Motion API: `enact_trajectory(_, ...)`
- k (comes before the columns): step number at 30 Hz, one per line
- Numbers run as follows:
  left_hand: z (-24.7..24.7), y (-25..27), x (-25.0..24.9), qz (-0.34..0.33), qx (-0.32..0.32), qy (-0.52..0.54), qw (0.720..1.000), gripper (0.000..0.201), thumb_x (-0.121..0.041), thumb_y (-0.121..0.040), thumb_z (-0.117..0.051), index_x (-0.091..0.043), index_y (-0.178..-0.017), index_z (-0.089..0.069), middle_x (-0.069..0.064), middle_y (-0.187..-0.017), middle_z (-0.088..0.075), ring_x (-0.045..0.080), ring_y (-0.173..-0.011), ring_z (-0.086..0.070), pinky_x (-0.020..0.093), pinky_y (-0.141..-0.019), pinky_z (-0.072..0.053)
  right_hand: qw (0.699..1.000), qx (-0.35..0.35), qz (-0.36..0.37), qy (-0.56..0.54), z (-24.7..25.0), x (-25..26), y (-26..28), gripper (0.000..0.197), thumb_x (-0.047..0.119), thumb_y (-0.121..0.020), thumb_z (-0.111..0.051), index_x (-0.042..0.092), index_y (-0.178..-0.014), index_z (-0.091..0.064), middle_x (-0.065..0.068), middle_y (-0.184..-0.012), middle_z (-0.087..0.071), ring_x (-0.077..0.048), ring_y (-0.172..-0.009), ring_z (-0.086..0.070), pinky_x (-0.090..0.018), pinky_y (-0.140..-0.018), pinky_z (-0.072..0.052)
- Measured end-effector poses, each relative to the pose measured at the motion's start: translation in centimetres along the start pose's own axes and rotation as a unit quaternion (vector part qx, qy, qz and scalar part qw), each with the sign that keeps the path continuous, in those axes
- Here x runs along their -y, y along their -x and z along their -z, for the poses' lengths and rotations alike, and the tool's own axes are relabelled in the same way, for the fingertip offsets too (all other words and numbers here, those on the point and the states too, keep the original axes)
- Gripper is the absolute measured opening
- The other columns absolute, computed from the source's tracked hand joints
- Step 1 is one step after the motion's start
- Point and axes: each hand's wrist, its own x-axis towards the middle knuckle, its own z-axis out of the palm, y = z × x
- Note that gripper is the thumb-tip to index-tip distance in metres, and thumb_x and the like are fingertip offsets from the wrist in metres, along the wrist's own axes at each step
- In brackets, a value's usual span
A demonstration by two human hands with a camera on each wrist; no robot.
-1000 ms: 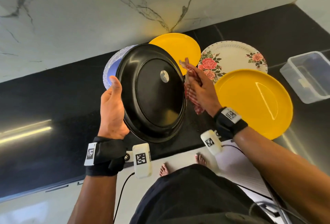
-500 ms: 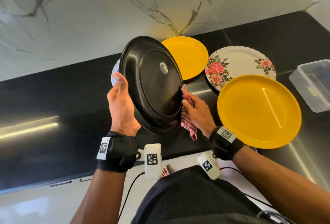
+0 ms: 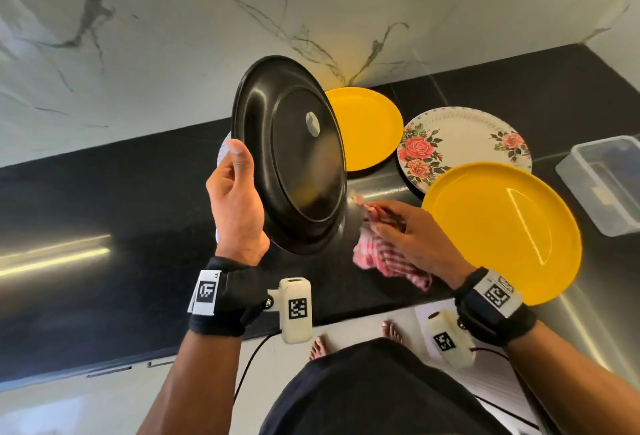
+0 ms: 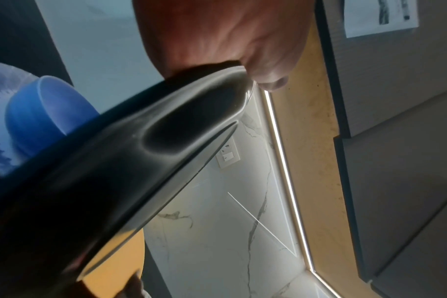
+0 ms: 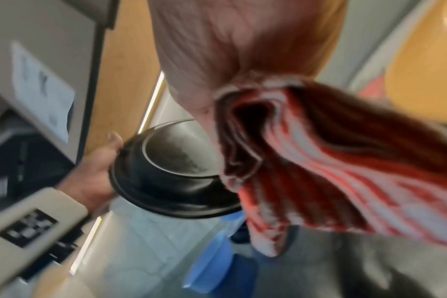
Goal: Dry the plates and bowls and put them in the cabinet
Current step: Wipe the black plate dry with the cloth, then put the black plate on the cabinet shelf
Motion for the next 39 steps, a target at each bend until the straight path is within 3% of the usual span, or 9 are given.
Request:
enact_trajectory(2,0.2,-0.1,0.2,-0.030,0.042,-0.008,0.999,0.050,-0.032,-0.107,-0.047,-0.033,-0.057,-0.044,-0.016,-0.054,-0.030,0.002,-0.053,-0.032,0.025,-0.065,-0.042,0.999,-0.021,-0.019,0.044,0.4,-0.6,-0.6,0.030,0.023,-0.097,-0.064,0.029,-0.126,-0.062,0.009,-0.096,-0.071,-0.011,-0.080,-0.066,-0.037,-0.072,-0.055)
enact_trajectory(6,0.3,-0.1,-0.1,-0.076,0.109,-0.030,0.991,0.013,-0.015,-0.102,-0.059,-0.018,-0.091,-0.066,-0.017,-0.073,-0.065,0.003,-0.075,-0.059,0.022,-0.073,-0.049,0.973,-0.024,-0.007,0.228,-0.2,-1.5,-2.4,0.050,0.023,-0.099,-0.060,0.029,-0.146,-0.047,0.004,-0.144,-0.052,-0.018,-0.123,-0.056,-0.027,-0.095,-0.043)
enact_trajectory(10,0.5,0.1,-0.1,-0.093,0.150,-0.059,0.983,0.011,-0.016,-0.100,-0.062,-0.014,-0.107,-0.070,-0.010,-0.088,-0.072,0.008,-0.087,-0.066,0.028,-0.081,-0.054,0.973,0.026,-0.016,0.229,-2.3,-2.2,-3.3,0.037,0.030,-0.096,-0.062,0.027,-0.133,-0.059,0.004,-0.143,-0.050,-0.018,-0.126,-0.056,-0.029,-0.104,-0.041)
enact_trajectory(14,0.7,0.7,-0.1,-0.141,0.187,-0.157,0.960,0.020,-0.015,-0.099,-0.063,-0.010,-0.118,-0.068,-0.021,-0.092,-0.070,-0.011,-0.086,-0.065,0.010,-0.079,-0.049,0.997,-0.062,-0.040,-0.001,-1.9,-0.3,-3.8,0.057,0.047,-0.096,-0.061,0.029,-0.146,-0.042,0.003,-0.139,-0.055,-0.015,-0.121,-0.060,-0.031,-0.096,-0.051)
enact_trajectory(18,0.9,1.6,0.0,-0.256,0.262,-0.269,0.891,0.036,-0.014,-0.097,-0.065,-0.008,-0.133,-0.064,-0.024,-0.105,-0.066,-0.028,-0.099,-0.054,-0.004,-0.084,-0.038,0.940,-0.098,-0.043,-0.324,1.8,4.0,-4.1,0.053,0.040,-0.102,-0.046,0.027,-0.152,-0.032,-0.005,-0.131,-0.061,-0.026,-0.104,-0.072,-0.033,-0.076,-0.061)
enact_trajectory(23,0.8,1.5,0.7,-0.418,0.365,-0.323,0.766,0.039,-0.020,-0.101,-0.058,-0.010,-0.138,-0.061,-0.003,-0.146,-0.056,0.005,-0.139,-0.047,0.021,-0.113,-0.042,0.884,-0.043,-0.034,-0.463,6.1,7.0,-3.6,0.067,0.065,-0.096,-0.029,0.037,-0.157,-0.023,-0.004,-0.142,-0.058,-0.032,-0.117,-0.067,-0.047,-0.084,-0.060)
enact_trajectory(28,1.1,1.1,1.3,-0.478,0.393,-0.378,0.688,0.047,-0.010,-0.092,-0.071,-0.011,-0.139,-0.061,0.001,-0.148,-0.056,0.013,-0.143,-0.043,0.030,-0.120,-0.034,0.892,-0.057,-0.029,-0.448,6.7,6.7,-3.1,0.052,0.026,-0.099,-0.054,0.024,-0.149,-0.042,-0.010,-0.140,-0.061,-0.029,-0.123,-0.063,-0.036,-0.086,-0.061)
enact_trajectory(32,1.5,0.4,2.4,-0.499,0.403,-0.387,0.662,0.046,-0.011,-0.097,-0.062,-0.015,-0.142,-0.058,-0.002,-0.152,-0.051,0.015,-0.149,-0.035,0.034,-0.123,-0.030,0.897,-0.107,-0.039,-0.428,5.7,6.0,-2.8,0.052,-0.001,-0.095,-0.050,0.021,-0.142,-0.051,-0.014,-0.137,-0.060,-0.032,-0.114,-0.065,-0.030,-0.072,-0.060)
enact_trajectory(39,2.0,0.2,4.7,-0.512,0.384,-0.373,0.672,0.047,-0.010,-0.090,-0.073,-0.021,-0.135,-0.065,-0.002,-0.151,-0.053,0.023,-0.149,-0.036,0.053,-0.119,-0.035,0.906,-0.177,-0.027,-0.384,4.7,5.7,-1.9,0.059,-0.009,-0.089,-0.049,0.025,-0.136,-0.057,-0.005,-0.127,-0.065,-0.031,-0.113,-0.064,-0.043,-0.090,-0.055)
